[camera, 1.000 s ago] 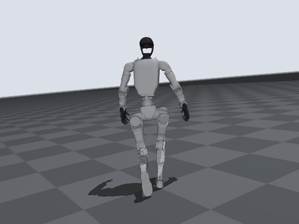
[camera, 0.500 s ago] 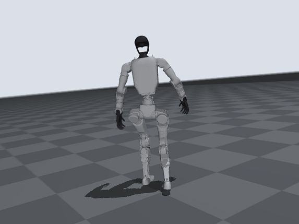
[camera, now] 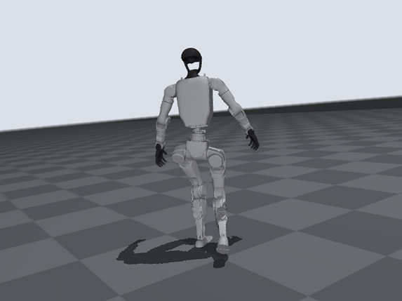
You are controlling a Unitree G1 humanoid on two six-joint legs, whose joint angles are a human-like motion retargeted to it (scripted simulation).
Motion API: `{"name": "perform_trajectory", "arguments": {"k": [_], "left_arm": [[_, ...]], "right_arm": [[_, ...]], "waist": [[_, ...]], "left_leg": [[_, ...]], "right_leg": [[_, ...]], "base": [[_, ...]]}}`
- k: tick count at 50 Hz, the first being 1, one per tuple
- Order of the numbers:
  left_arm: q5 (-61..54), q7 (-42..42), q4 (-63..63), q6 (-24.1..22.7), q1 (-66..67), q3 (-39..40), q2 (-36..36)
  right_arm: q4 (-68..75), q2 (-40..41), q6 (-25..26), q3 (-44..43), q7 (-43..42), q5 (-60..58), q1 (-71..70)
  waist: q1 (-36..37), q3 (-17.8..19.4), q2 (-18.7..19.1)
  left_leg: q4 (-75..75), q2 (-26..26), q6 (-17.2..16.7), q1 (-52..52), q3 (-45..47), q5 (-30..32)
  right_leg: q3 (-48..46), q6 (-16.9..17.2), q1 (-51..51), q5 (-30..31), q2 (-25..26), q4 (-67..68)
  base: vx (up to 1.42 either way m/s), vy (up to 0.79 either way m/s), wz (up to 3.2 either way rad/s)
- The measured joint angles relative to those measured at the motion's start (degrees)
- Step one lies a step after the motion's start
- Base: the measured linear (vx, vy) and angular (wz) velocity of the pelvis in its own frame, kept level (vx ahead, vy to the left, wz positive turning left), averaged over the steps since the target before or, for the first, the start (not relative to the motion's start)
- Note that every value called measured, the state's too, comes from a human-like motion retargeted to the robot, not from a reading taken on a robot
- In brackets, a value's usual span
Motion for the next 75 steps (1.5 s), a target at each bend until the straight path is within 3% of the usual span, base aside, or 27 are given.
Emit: {"name": "perform_trajectory", "arguments": {"k": [5,10,15,18,20,25,30,33,38,42,46,50,53,57,59,63,65,70,75], "left_arm": [[0.36,0.98,-1.38,-0.16,-0.24,0.41,-0.67],[0.74,1.08,-2.93,-0.16,-0.49,-0.2,-2.42],[1.35,0.33,-3.94,-0.25,-0.84,-2.07,-4.82],[1.54,-0.72,-3.97,-0.37,-0.86,-3.81,-6.27],[1.73,-1.6,-3.76,-0.42,-0.81,-5.04,-7.06],[2.3,-4.05,-2.18,-0.16,-0.38,-8.22,-8.28],[2.94,-5.7,-0.14,0.26,-0.1,-10.64,-8.54],[3.19,-6.23,0.22,0.51,-0.25,-11.45,-8.58],[1.97,-6.59,0.0,1.4,-0.29,-12.04,-9.14],[0.14,-6.38,-0.2,1.78,-0.04,-12.08,-9.92],[-1.24,-6.01,-1.08,1.89,-0.35,-12.72,-10.12],[-1.78,-6.02,-2.57,1.92,-1.64,-13.97,-9.4],[-1.7,-6.19,-3.6,1.94,-2.43,-14.87,-8.66],[-1.09,-6.57,-3.96,2.18,-3.46,-15.39,-7.57],[-0.58,-6.66,-3.68,2.3,-4.26,-15.1,-6.76],[0.26,-6.12,-2.31,2.49,-3.2,-14.22,-6.11],[0.65,-6.19,-0.72,2.41,-3.52,-12.56,-5.41],[0.79,-5.95,2.94,3.01,-0.69,-9.23,-5.29],[0.4,-6.49,8.0,2.96,0.51,-5.09,-5.04]], "right_arm": [[1.78,0.04,0.14,-2.87,-2.24,0.88,2.12],[4.29,0.16,0.47,-5.87,-3.46,1.81,4.1],[7.7,0.69,0.85,-7.8,-3.44,3.11,4.93],[10.25,1.19,1.22,-7.98,-2.72,4.05,4.99],[11.97,1.61,1.54,-7.89,-2.08,4.76,4.93],[14.47,2.83,2.12,-7.3,-0.67,6.84,5.0],[14.24,2.84,1.91,-6.14,-0.77,8.91,4.95],[13.81,2.1,1.72,-5.38,-1.43,10.01,4.71],[14.01,1.32,1.86,-4.06,-2.32,10.84,4.27],[14.87,1.31,1.76,-2.74,-3.29,11.2,3.52],[15.61,1.38,1.49,-1.2,-4.0,11.87,1.73],[15.25,1.27,1.35,0.22,-3.69,12.88,-0.89],[13.97,1.31,1.16,0.96,-2.94,13.89,-2.38],[11.62,1.42,1.07,1.55,-1.29,14.99,-4.12],[10.06,1.47,1.09,1.47,-0.41,15.37,-5.03],[8.19,2.2,0.81,1.32,0.44,15.35,-4.39],[7.61,2.53,1.02,0.67,1.32,15.2,-4.65],[8.65,4.13,0.87,-1.05,2.2,15.21,-1.22],[11.78,5.76,0.63,-3.56,3.87,15.41,2.27]], "waist": [[-1.24,-0.55,-0.72],[-1.98,-0.49,-0.5],[-2.35,-0.11,1.63],[-2.84,-0.68,3.29],[-3.49,-1.12,4.13],[-4.86,-1.47,6.05],[-4.44,-1.32,10.31],[-3.19,-0.6,14.39],[-2.32,-0.6,19.76],[-3.01,-1.32,21.88],[-3.92,-1.87,20.96],[-4.85,-2.22,17.39],[-5.14,-1.38,14.66],[-5.45,-0.38,10.66],[-5.88,-0.3,9.05],[-6.08,2.55,6.97],[-6.85,1.22,6.88],[-6.67,2.95,5.19],[-6.19,0.91,5.44]], "left_leg": [[-1.31,-0.66,-1.46,-1.72,-1.11,3.38],[-2.78,-0.54,-4.14,-4.5,-2.94,8.57],[-4.94,1.08,-10.62,-8.27,-5.96,17.34],[-6.12,2.21,-16.83,-11.41,-8.14,24.62],[-6.03,3.86,-17.92,-13.09,-7.15,25.87],[-1.19,9.32,-15.05,-14.38,-0.49,18.07],[14.32,20.15,-8.31,-11.67,6.64,1.15],[26.05,27.59,-5.6,-6.8,7.64,-5.34],[35.99,33.16,-6.07,6.15,5.43,-5.2],[30.07,30.48,-10.33,17.98,2.83,-1.09],[16.51,24.23,-12.38,26.23,0.26,-1.05],[1.34,17.8,-10.06,30.52,-0.39,-6.17],[-5.89,14.33,-6.81,31.24,0.2,-12.08],[-15.68,9.31,-2.45,31.24,0.82,-15.57],[-21.78,7.0,-0.62,30.9,0.54,-14.5],[-19.04,5.13,1.32,27.51,1.08,-16.28],[-24.68,4.23,2.16,26.07,-0.09,-13.44],[-17.79,2.44,2.8,21.04,0.32,-13.98],[-21.99,1.93,2.82,19.08,-1.41,-9.92]], "right_leg": [[2.72,-1.43,2.44,-3.33,2.89,-4.08],[3.51,-6.05,3.37,-10.29,4.58,-10.0],[1.09,-11.21,0.87,-15.31,6.22,-15.61],[-1.33,-12.67,-2.38,-15.38,6.68,-17.81],[-3.24,-12.92,-4.41,-15.11,6.33,-18.75],[-8.09,-11.86,-8.12,-13.69,4.91,-19.63],[-12.45,-10.85,-10.56,-10.82,6.98,-21.13],[-14.66,-11.24,-10.68,-7.92,10.74,-23.76],[-18.52,-12.79,-11.9,-3.48,14.65,-27.7],[-21.31,-13.71,-14.62,-1.31,14.48,-27.49],[-22.72,-13.35,-19.18,-0.16,11.09,-24.31],[-22.28,-12.08,-25.55,0.15,5.05,-19.38],[-21.38,-11.0,-30.41,0.59,0.84,-15.29],[-18.54,-9.43,-36.9,2.85,-4.09,-11.65],[-16.85,-8.32,-40.27,4.45,-5.76,-10.89],[-13.99,-6.54,-41.64,5.78,-6.46,-7.26],[-12.96,-5.58,-44.36,7.29,-6.77,-6.02],[-10.4,-4.91,-41.47,6.07,-8.56,2.8],[-9.63,-3.87,-35.76,3.64,-9.74,5.25]], "base": [[-0.18,-0.06,0.27],[-0.27,-0.08,0.33],[-0.36,-0.08,0.32],[-0.39,-0.06,0.37],[-0.38,-0.05,0.55],[-0.35,-0.04,0.51],[-0.32,-0.04,0.24],[-0.31,-0.05,-0.07],[-0.34,-0.07,0.12],[-0.38,-0.03,0.4],[-0.38,0.02,0.51],[-0.35,0.07,0.61],[-0.39,0.12,0.56],[-0.41,0.14,0.47],[-0.41,0.14,0.44],[-0.43,0.12,0.33],[-0.35,0.12,0.4],[-0.35,0.07,0.24],[-0.26,0.03,0.25]]}}
